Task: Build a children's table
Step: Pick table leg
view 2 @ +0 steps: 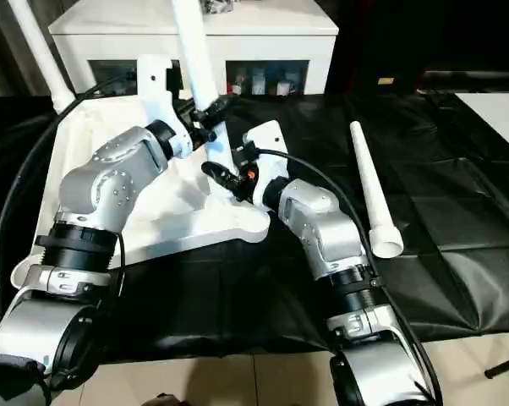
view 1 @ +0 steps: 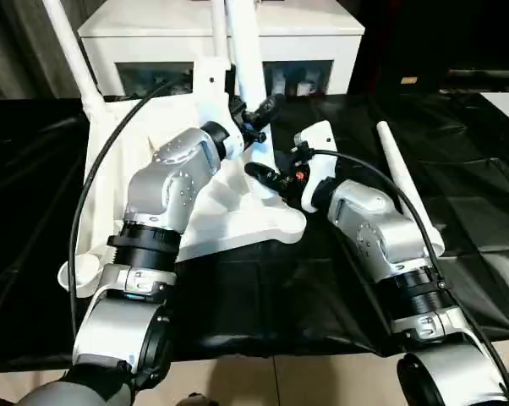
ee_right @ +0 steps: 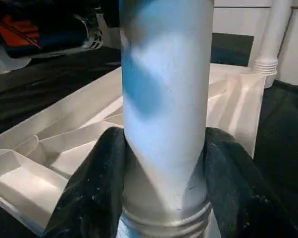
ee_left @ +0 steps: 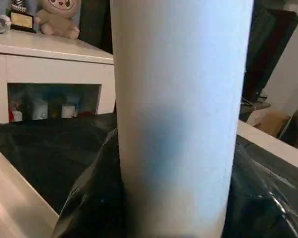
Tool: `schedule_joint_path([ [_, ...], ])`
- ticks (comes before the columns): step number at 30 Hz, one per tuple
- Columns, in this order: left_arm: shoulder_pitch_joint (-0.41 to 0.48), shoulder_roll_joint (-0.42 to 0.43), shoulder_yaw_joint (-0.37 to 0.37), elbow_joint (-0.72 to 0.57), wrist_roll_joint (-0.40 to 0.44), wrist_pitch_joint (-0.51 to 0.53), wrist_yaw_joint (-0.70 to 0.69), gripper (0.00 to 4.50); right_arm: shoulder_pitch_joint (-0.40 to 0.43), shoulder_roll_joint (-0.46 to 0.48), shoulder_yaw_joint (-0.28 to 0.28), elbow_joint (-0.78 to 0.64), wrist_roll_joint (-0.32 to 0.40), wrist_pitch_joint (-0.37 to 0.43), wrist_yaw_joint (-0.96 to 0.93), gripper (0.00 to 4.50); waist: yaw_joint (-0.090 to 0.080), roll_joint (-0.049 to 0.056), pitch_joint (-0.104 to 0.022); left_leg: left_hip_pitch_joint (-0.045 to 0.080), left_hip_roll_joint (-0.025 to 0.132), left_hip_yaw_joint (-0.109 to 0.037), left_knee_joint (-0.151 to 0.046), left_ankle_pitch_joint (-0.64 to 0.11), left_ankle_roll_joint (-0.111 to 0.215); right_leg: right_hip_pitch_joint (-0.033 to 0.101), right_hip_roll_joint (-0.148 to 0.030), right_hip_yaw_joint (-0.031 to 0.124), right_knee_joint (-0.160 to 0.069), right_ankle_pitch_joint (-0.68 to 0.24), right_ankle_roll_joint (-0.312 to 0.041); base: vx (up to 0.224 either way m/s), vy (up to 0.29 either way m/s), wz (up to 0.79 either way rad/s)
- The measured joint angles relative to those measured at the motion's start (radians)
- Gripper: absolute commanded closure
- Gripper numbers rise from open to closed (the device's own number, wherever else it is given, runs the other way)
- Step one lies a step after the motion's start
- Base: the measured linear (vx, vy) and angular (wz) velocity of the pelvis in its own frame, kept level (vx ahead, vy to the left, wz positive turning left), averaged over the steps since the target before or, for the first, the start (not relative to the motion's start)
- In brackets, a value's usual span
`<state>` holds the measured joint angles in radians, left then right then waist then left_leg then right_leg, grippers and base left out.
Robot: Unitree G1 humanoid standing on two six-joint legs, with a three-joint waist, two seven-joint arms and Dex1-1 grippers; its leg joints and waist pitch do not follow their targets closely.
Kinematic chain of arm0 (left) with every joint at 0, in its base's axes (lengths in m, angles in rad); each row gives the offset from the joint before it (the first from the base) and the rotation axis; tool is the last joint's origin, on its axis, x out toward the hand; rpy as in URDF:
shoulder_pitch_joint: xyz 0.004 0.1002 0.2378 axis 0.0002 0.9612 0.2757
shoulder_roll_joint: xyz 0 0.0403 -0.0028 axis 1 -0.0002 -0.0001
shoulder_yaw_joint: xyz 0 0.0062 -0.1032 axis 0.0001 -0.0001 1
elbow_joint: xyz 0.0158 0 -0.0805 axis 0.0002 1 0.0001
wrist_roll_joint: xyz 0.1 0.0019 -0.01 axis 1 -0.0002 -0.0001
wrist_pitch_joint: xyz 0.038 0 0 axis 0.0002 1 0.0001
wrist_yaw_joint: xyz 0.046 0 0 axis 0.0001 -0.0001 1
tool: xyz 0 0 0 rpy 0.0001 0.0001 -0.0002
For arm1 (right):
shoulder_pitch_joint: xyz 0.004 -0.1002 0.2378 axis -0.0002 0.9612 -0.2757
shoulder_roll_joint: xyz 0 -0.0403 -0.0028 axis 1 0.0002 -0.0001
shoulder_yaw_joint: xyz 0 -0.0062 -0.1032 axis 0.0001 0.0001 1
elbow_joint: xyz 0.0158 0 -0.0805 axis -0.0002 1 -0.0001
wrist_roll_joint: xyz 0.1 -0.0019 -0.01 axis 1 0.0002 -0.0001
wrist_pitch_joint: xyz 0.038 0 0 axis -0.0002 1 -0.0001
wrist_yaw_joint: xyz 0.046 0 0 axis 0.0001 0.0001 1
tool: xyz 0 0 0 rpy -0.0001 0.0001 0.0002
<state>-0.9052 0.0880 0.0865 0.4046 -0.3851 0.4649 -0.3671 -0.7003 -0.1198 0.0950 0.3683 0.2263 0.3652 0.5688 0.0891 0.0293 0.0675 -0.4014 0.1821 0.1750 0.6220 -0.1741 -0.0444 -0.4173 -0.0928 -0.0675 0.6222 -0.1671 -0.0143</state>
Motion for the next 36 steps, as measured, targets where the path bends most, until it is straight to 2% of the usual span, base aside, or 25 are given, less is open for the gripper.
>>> schedule_joint_path([
  [1, 0.000, 0.000, 0.004, 0.000, -0.004, 0.001, -0.001, 2.57, 0.000, -0.001, 0.000, 0.000, -0.002, -0.004, 0.003, 2.05, 0.000, 0.000, 0.000, 0.000, 0.000, 0.000, 0.000, 0.000, 0.000, 0.000, 0.000, 0.000, 0.000, 0.000, 0.000, 0.000, 0.000, 0.00],
  [2, 0.000, 0.001, 0.007, -0.002, -0.010, 0.005, -0.004, 2.57, 0.000, -0.001, -0.001, 0.000, 0.001, -0.005, 0.009, 1.91, -0.001, 0.000, 0.000, 0.000, 0.000, 0.000, 0.000, 0.000, 0.000, 0.000, 0.000, 0.000, 0.000, 0.000, 0.000, 0.000, 0.000, 0.00],
  [5, 0.000, 0.008, 0.040, -0.015, -0.062, 0.039, -0.052, 2.57, -0.004, -0.018, -0.027, 0.000, 0.046, 0.010, 0.061, 1.85, 0.000, 0.000, 0.000, 0.000, 0.000, 0.000, 0.000, 0.000, 0.000, 0.000, 0.000, 0.000, 0.000, 0.000, 0.000, 0.000, 0.000, 0.00],
  [7, 0.000, 0.019, 0.051, -0.032, -0.100, 0.067, -0.100, 2.57, -0.011, -0.040, -0.047, -0.007, 0.092, 0.048, 0.122, 1.48, 0.001, 0.000, 0.000, 0.000, 0.000, 0.000, 0.000, 0.000, 0.000, 0.000, 0.000, 0.000, -0.001, 0.000, 0.000, 0.000, 0.000, 0.00],
  [10, 0.003, 0.046, 0.053, -0.070, -0.187, 0.138, -0.231, 2.58, -0.018, -0.115, -0.064, -0.033, 0.184, 0.139, 0.271, 1.44, 0.004, 0.000, 0.000, -0.001, 0.000, 0.000, 0.000, 0.000, 0.001, 0.001, 0.000, 0.000, -0.002, 0.000, 0.000, 0.000, 0.000, 0.00],
  [11, 0.005, 0.057, 0.051, -0.089, -0.221, 0.165, -0.282, 2.58, -0.020, -0.142, -0.066, -0.044, 0.220, 0.176, 0.335, 1.35, 0.004, 0.000, 0.000, -0.001, 0.000, 0.000, 0.000, 0.000, 0.001, 0.001, 0.000, 0.000, -0.003, 0.000, 0.000, 0.000, 0.000, 0.00],
  [12, 0.005, 0.066, 0.051, -0.111, -0.249, 0.185, -0.323, 2.58, -0.022, -0.163, -0.073, -0.053, 0.250, 0.204, 0.389, 1.07, 0.004, -0.001, 0.000, -0.001, 0.000, 0.000, 0.000, 0.000, 0.001, 0.001, 0.000, 0.000, -0.003, 0.000, 0.000, 0.000, 0.000, 0.00],
  [15, 0.005, 0.088, 0.039, -0.149, -0.301, 0.238, -0.417, 2.59, -0.036, -0.192, -0.078, -0.051, 0.309, 0.276, 0.498, 0.97, 0.003, -0.001, 0.000, -0.001, 0.000, 0.001, 0.000, 0.000, 0.001, 0.000, 0.000, 0.000, -0.002, 0.000, 0.000, 0.000, 0.000, 0.00],
  [18, 0.005, 0.110, 0.024, -0.167, -0.324, 0.267, -0.480, 2.59, -0.046, -0.206, -0.079, -0.044, 0.344, 0.322, 0.555, 0.61, 0.003, -0.001, 0.000, 0.000, 0.000, 0.001, 0.000, 0.000, 0.001, 0.000, 0.000, 0.000, 0.000, 0.000, 0.000, 0.000, 0.000, 0.00],
  [23, 0.006, 0.130, -0.008, -0.166, -0.328, 0.292, -0.542, 2.59, -0.053, -0.228, -0.062, -0.028, 0.357, 0.368, 0.609, 0.58, 0.006, -0.003, 0.000, 0.001, 0.000, 0.001, 0.000, 0.000, 0.001, 0.000, 0.000, 0.000, 0.001, 0.000, 0.000, 0.000, 0.000, 0.00],
  [24, 0.007, 0.133, -0.014, -0.166, -0.328, 0.295, -0.549, 2.59, -0.054, -0.233, -0.056, -0.026, 0.357, 0.374, 0.618, 0.84, 0.008, -0.003, 0.000, 0.000, 0.000, 0.001, 0.000, 0.000, 0.001, 0.000, 0.000, 0.000, 0.001, 0.000, 0.000, 0.000, 0.000, 0.00],
  [28, 0.012, 0.137, -0.019, -0.166, -0.327, 0.299, -0.559, 2.59, -0.070, -0.245, -0.040, -0.016, 0.358, 0.400, 0.651, 0.96, 0.011, -0.004, 0.000, 0.000, 0.000, 0.001, 0.000, 0.000, 0.001, 0.000, 0.000, 0.000, 0.000, 0.000, 0.000, 0.000, 0.000, 0.00],
  [29, 0.013, 0.137, -0.021, -0.166, -0.327, 0.301, -0.564, 2.59, -0.072, -0.248, -0.039, -0.016, 0.359, 0.407, 0.658, 1.21, 0.012, -0.004, 0.000, 0.000, 0.000, 0.001, 0.000, 0.000, 0.001, 0.000, 0.000, 0.000, 0.000, 0.000, 0.000, 0.000, 0.000, 0.00],
  [32, 0.020, 0.139, -0.025, -0.166, -0.328, 0.307, -0.569, 2.59, -0.072, -0.256, -0.026, -0.016, 0.358, 0.411, 0.677, 1.32, 0.016, -0.005, -0.001, 0.000, 0.000, 0.001, 0.000, 0.000, 0.001, 0.000, 0.000, 0.000, 0.000, 0.000, 0.000, 0.000, 0.000, 0.00],
  [36, 0.031, 0.141, -0.025, -0.165, -0.327, 0.312, -0.572, 2.59, -0.071, -0.257, -0.008, -0.017, 0.354, 0.407, 0.685, 1.75, 0.021, -0.006, 0.000, 0.000, 0.000, 0.001, 0.000, 0.000, 0.001, 0.000, 0.000, 0.000, 0.000, 0.000, 0.000, 0.000, 0.000, 0.00],
])
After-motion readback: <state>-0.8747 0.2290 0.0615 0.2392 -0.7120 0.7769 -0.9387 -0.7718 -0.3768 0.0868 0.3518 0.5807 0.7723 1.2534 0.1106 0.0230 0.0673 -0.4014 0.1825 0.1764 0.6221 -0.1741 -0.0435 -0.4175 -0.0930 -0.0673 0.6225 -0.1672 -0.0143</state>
